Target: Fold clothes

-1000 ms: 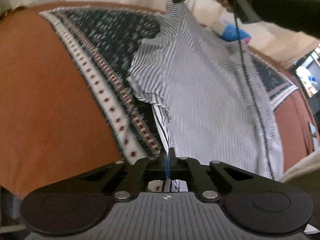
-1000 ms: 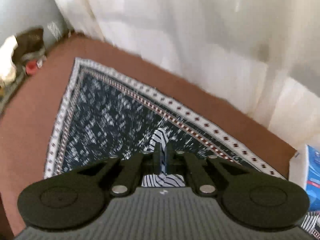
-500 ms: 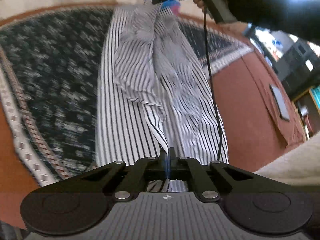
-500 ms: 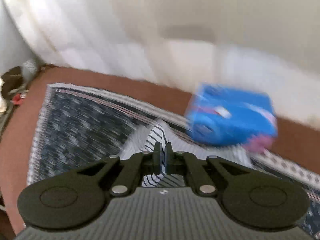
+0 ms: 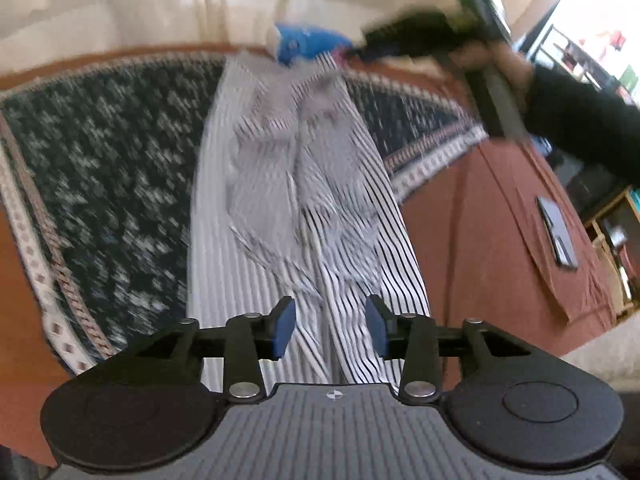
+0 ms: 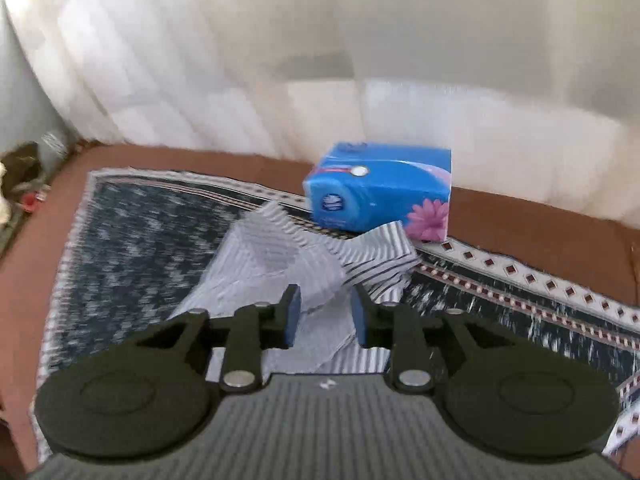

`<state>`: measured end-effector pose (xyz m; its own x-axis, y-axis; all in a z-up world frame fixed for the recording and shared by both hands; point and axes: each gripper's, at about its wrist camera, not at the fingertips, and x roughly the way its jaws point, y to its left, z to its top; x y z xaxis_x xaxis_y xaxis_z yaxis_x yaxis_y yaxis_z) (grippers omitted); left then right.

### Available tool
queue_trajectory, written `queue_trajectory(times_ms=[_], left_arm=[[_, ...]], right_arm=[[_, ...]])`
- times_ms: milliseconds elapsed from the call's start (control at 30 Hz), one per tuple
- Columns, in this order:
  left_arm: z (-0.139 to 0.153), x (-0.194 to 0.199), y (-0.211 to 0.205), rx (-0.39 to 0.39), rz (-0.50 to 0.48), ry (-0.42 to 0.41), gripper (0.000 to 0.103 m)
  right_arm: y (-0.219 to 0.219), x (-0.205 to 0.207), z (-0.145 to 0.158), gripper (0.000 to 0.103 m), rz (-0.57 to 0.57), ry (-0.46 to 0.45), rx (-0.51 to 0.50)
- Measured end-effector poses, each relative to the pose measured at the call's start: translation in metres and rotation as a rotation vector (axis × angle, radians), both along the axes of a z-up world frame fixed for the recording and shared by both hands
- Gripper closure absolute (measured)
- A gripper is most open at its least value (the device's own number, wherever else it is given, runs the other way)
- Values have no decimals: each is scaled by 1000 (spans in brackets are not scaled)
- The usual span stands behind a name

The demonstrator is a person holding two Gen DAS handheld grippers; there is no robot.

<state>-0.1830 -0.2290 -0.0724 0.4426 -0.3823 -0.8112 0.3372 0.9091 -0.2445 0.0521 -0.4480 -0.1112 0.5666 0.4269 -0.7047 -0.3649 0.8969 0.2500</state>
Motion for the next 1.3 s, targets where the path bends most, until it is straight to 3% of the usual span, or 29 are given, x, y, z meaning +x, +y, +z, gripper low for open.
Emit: queue_trajectory(times_ms=[100,233,333,433,600,633,667,700,733,967,1133,1300], left_arm=[[6,4,18,59,101,-36,43],[-21,21,41,153,184,21,43],[-46,31,47,214,110,80,44],[-61,32,53,199,38,117,44],[-75,17,64,180,-117,156,44],[-80,13,67,178,-148,169,45],[-84,9,70,175,-179,183,54],[-87,5,73,158,-216,206,65],[-88,2,75,140,-254,225,74],[-80,-20,83,75,-412,227,73],[-86,-30,90,81,-373,254,72],[-73,-35,102,119,-268,183,57]], right_arm=[[1,-36,6,67,49,17,58],[15,-100,-1,67,131,98,139],[26,-146,-12,67,130,188,183],[46,-187,-24,67,115,281,229],[86,-238,-43,67,26,350,152],[90,-244,-46,67,2,360,133],[94,-250,-49,70,-20,372,118],[97,-253,-53,92,-29,393,119],[99,-257,-56,103,-40,412,122],[85,-276,-41,100,-235,360,104],[89,-280,-49,96,-249,392,43],[77,-297,-46,85,-217,390,60]])
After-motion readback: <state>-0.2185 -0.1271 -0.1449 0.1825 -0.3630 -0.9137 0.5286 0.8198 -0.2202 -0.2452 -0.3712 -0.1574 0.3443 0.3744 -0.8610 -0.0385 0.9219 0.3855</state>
